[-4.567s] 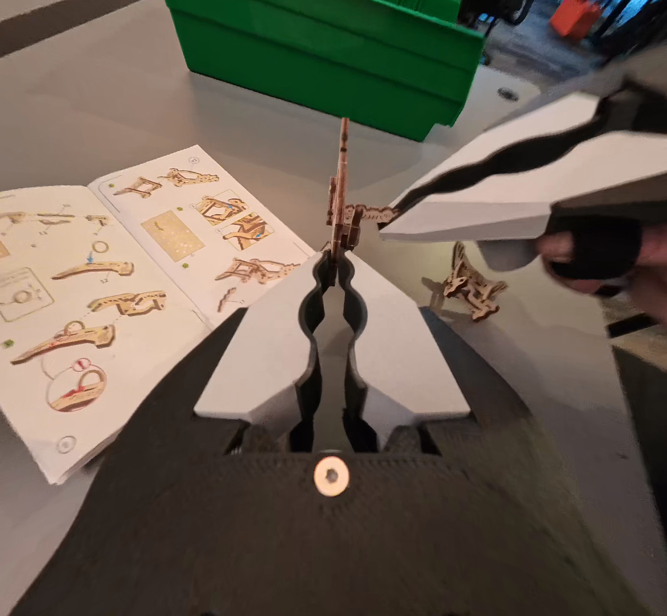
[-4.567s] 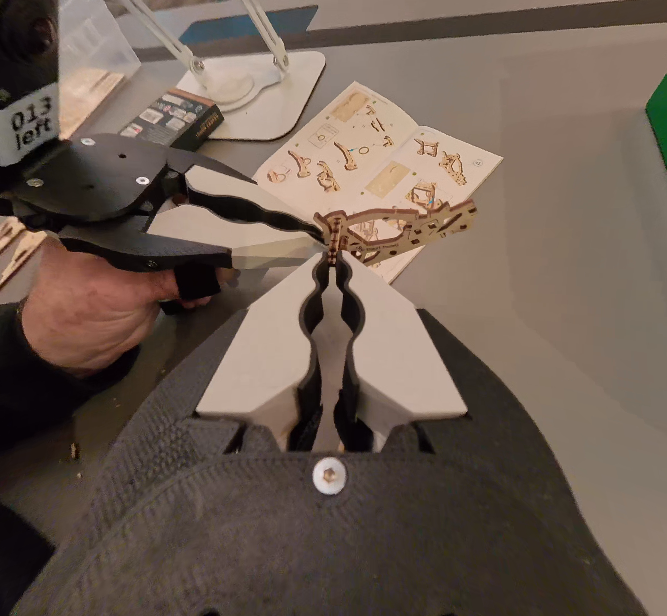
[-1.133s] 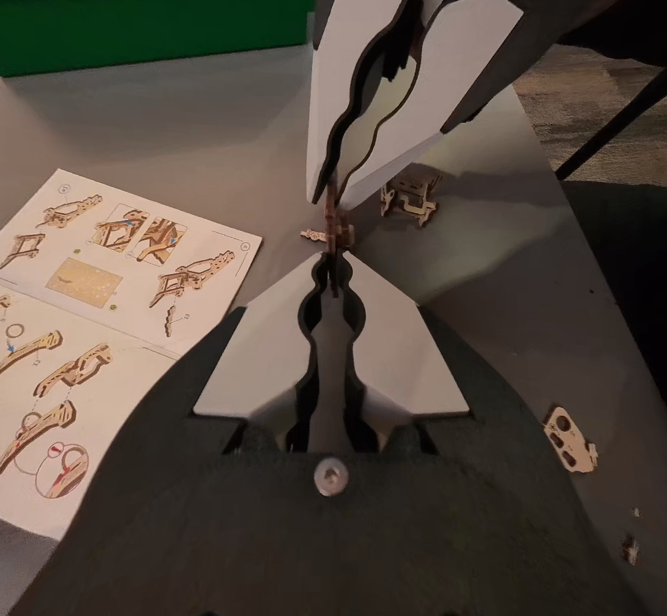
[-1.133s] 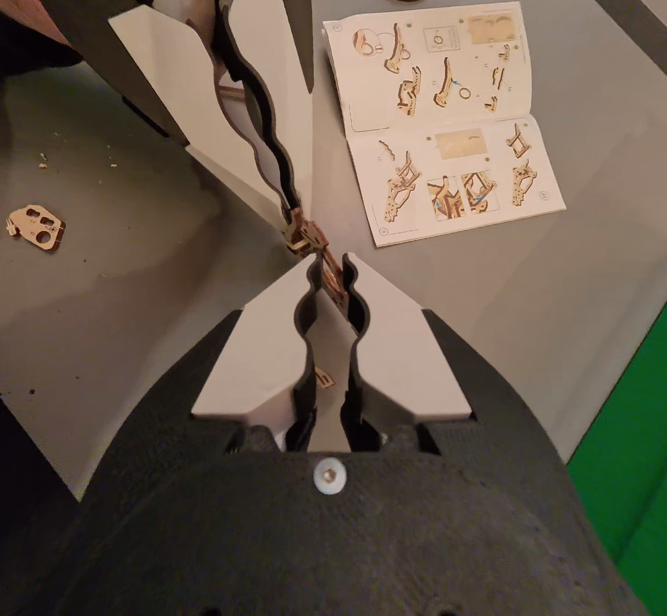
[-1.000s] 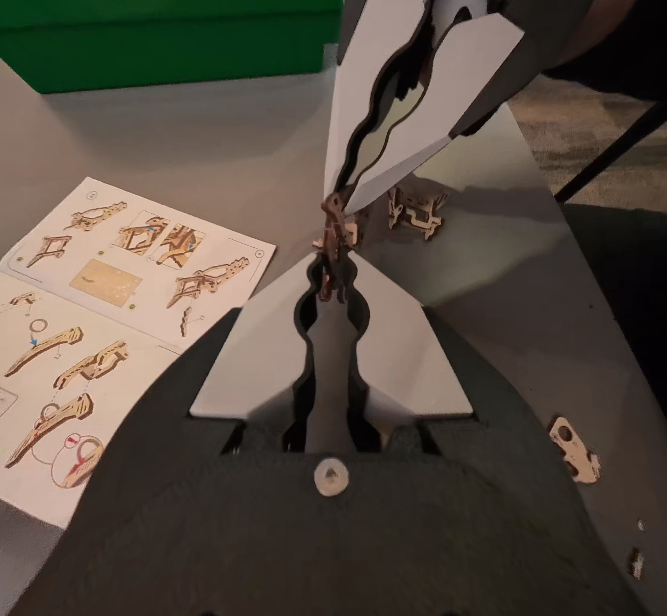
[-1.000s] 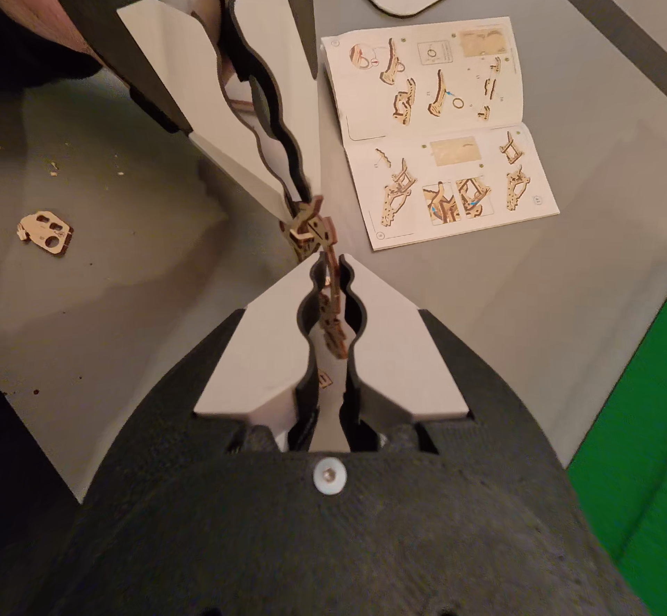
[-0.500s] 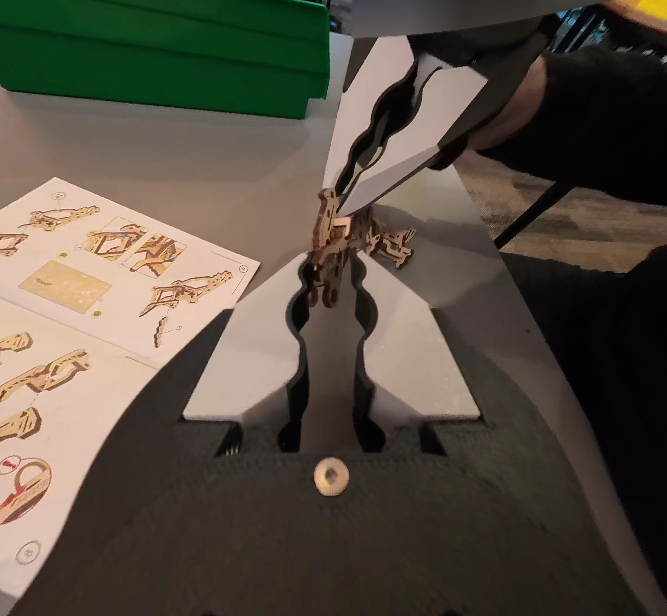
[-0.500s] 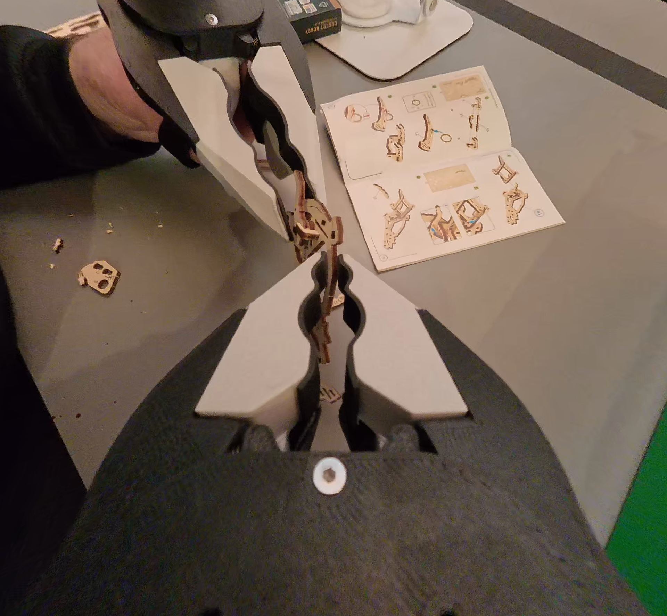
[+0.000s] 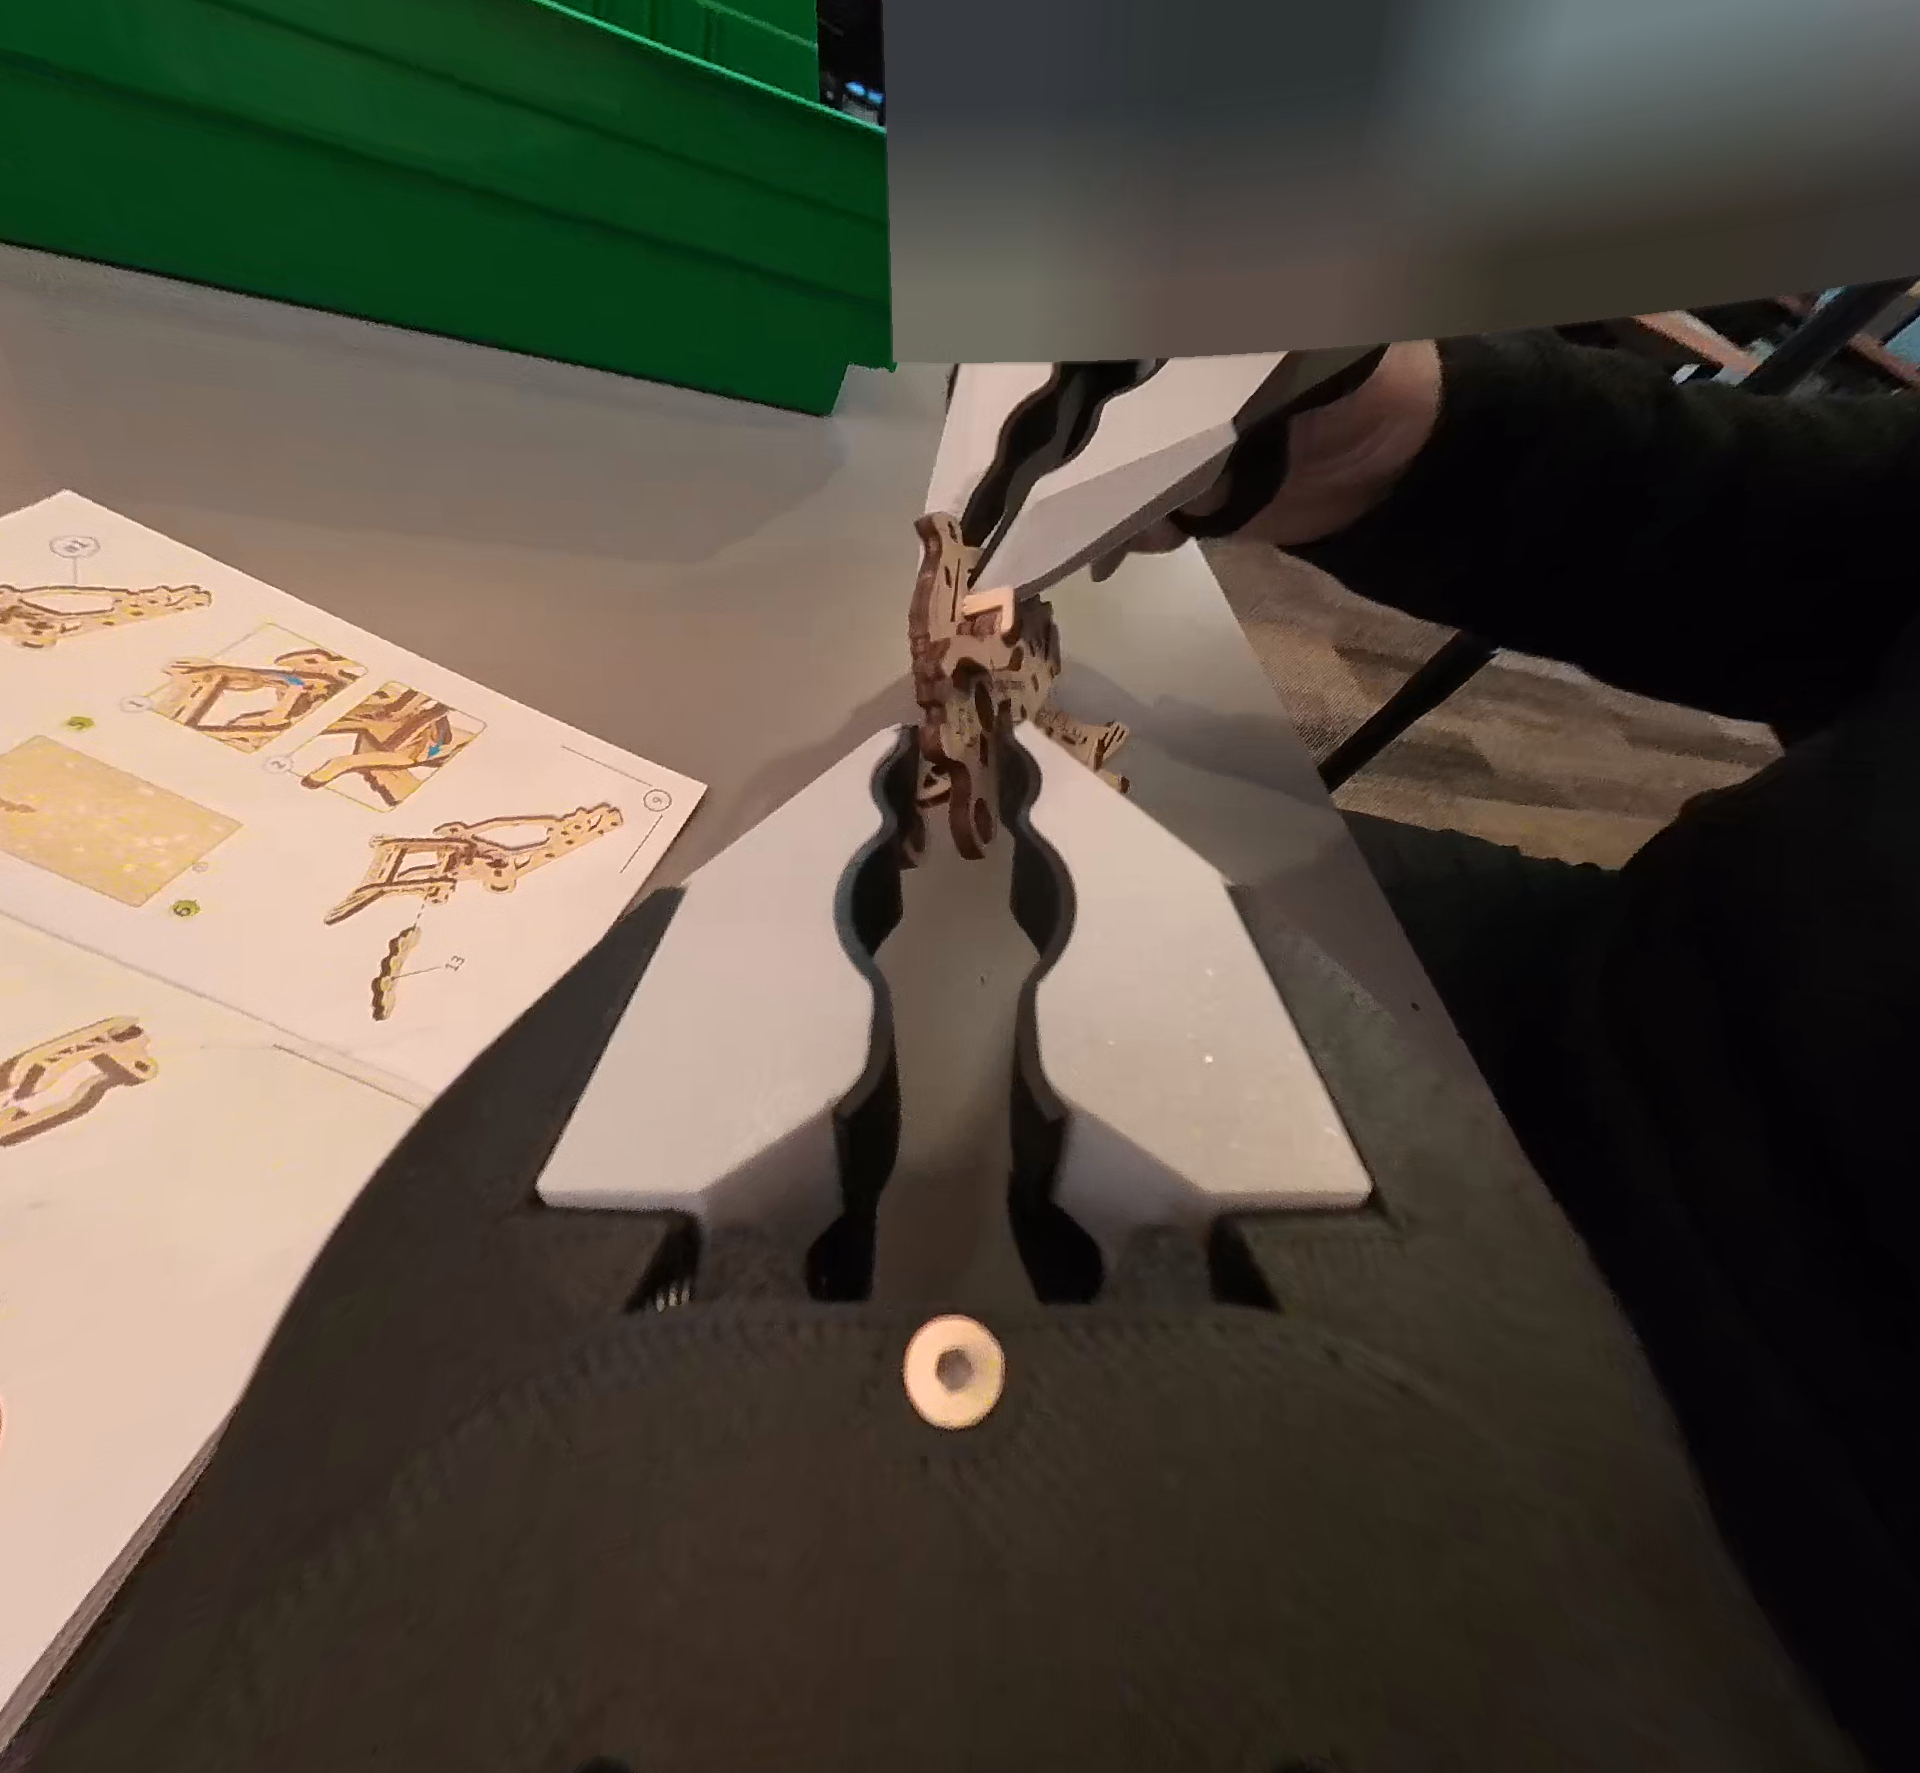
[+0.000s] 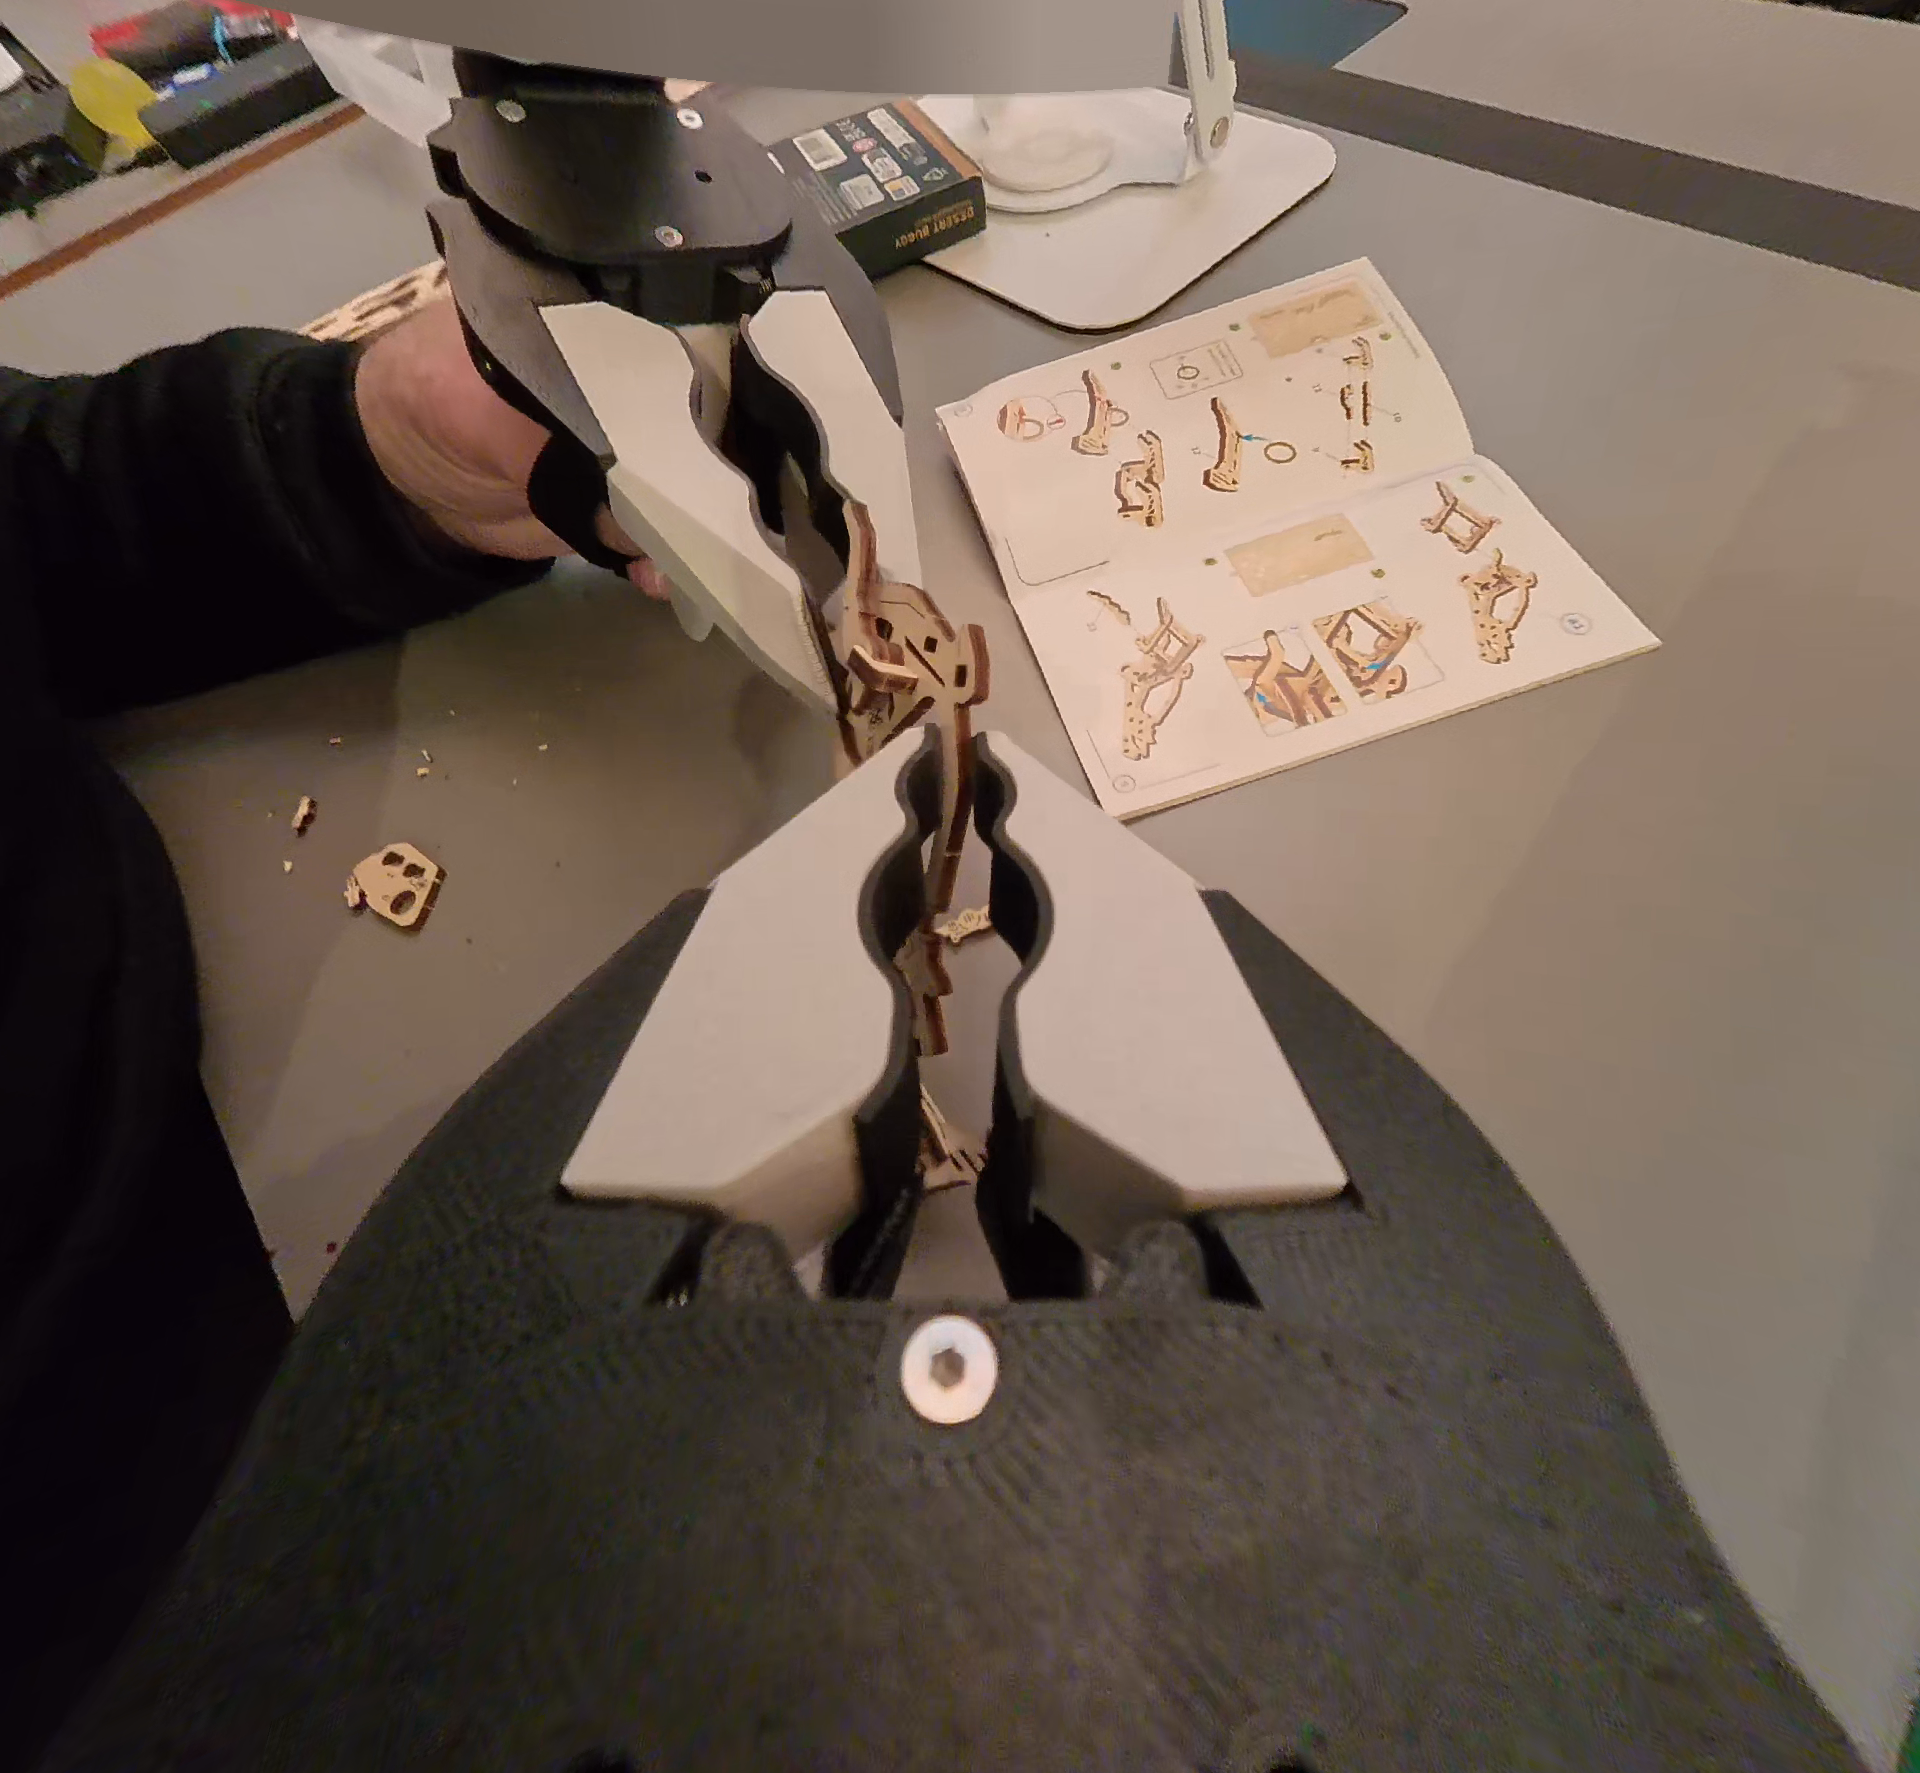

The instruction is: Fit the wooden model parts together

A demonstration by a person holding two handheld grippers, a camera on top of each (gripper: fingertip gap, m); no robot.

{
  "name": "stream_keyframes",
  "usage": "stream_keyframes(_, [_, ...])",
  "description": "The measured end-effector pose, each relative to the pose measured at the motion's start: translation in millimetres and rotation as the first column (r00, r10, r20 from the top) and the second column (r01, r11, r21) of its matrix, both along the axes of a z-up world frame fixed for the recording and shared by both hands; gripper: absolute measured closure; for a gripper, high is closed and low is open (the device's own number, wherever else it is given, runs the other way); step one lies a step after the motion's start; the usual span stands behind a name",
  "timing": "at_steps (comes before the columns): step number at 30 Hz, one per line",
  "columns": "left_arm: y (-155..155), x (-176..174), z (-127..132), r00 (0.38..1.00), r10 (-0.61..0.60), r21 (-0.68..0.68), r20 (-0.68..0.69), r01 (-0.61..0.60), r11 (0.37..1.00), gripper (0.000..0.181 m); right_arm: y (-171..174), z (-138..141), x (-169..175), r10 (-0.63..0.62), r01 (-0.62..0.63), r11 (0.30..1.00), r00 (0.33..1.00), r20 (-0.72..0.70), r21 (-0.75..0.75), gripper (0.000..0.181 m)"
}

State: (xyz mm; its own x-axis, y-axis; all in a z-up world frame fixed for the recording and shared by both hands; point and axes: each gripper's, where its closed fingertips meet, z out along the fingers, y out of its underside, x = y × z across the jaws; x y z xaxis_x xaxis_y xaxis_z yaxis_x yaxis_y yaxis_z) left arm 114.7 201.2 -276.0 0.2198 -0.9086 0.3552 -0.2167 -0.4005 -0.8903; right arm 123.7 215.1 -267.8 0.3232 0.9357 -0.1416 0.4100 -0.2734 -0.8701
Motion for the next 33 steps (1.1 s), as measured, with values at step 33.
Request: stream_keyframes(33, [0,-1,5,0.995,-0.005,-0.090,0.096,0.013,0.996,0.173,17,14,9,-0.115,0.112,0.993,0.991,-0.072,-0.043,0.154])
